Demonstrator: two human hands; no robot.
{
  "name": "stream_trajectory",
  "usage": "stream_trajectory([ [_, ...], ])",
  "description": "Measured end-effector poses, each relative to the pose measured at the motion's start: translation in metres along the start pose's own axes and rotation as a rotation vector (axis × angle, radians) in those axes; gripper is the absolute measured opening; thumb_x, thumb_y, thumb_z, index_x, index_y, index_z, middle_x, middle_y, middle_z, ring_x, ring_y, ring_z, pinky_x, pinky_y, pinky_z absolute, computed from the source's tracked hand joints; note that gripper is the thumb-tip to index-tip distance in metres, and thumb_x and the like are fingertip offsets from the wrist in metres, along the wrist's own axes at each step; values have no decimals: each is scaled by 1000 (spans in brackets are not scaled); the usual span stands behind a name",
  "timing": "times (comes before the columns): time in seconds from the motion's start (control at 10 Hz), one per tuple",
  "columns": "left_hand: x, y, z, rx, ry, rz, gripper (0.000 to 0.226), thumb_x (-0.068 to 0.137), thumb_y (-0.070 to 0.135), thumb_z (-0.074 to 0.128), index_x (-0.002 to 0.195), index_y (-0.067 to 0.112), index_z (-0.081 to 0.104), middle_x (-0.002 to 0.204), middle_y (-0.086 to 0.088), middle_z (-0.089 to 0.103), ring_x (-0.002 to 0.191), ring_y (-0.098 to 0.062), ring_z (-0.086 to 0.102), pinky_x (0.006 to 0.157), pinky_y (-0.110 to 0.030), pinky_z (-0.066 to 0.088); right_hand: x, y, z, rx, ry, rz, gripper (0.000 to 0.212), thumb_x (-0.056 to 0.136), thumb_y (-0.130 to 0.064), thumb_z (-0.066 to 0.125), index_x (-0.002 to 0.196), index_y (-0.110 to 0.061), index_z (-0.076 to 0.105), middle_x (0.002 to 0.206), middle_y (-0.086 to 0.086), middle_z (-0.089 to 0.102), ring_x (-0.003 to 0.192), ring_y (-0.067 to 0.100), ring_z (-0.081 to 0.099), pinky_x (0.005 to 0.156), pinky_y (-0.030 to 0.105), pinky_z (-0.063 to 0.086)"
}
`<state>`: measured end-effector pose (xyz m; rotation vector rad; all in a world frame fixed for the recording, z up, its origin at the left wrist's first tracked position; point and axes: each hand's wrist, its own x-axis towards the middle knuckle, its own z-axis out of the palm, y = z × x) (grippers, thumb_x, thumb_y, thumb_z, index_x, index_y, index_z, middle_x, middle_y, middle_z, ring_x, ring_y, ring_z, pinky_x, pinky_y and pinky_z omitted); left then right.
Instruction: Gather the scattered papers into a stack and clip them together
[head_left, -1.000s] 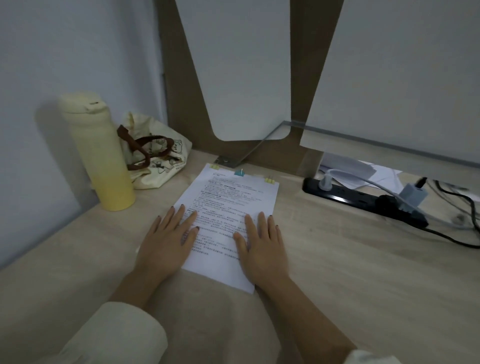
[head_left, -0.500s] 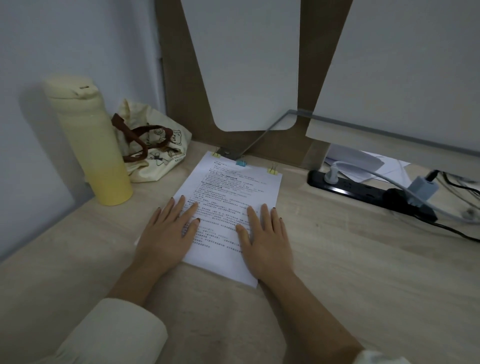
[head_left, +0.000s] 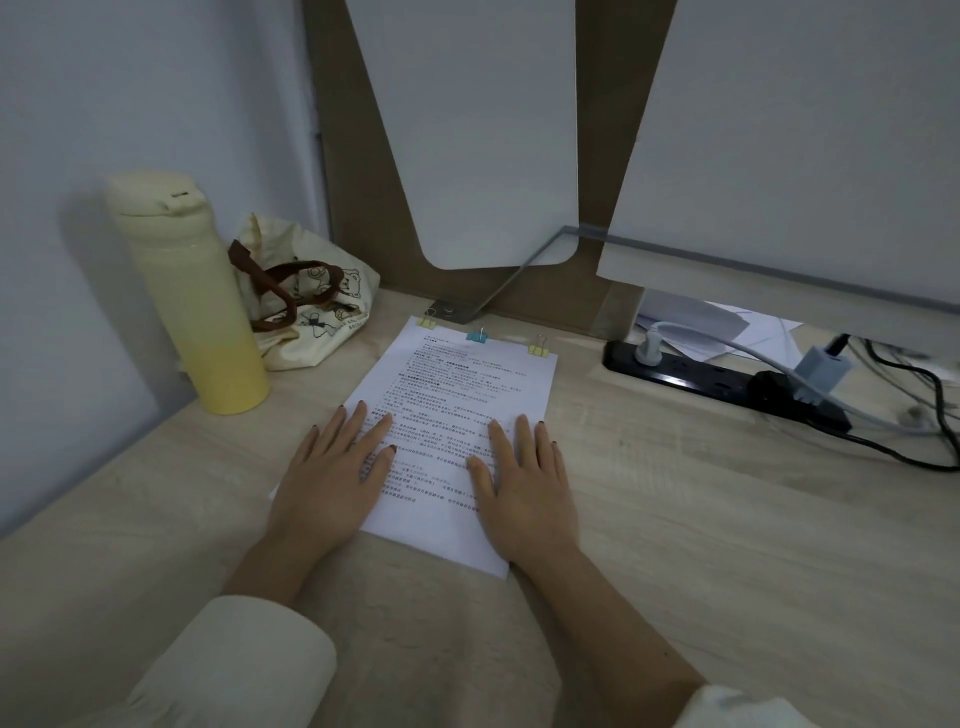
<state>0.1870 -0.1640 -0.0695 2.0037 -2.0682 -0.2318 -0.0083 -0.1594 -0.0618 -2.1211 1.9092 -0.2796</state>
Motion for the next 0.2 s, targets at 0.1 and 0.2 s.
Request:
stream_trajectory([
  [0.1,-5,2,-3,-72,232,65,68,88,47,12,141,14,40,154,-7,27,144,-18,20,116,-29,0,0,2,-5,207,-1,-4,60,97,-49,20,150,-26,3,159,3,-6,146,18,-10,119,33,-6],
  [0.2,-29,13,-4,-70,326,136,55,90,32,25,124,5,58,136,-14,54,127,-25,49,111,-22,8,-20,12,-22,656,47,65,51,99,-34,35,146,-20,24,155,-1,24,142,14,20,116,22,17],
])
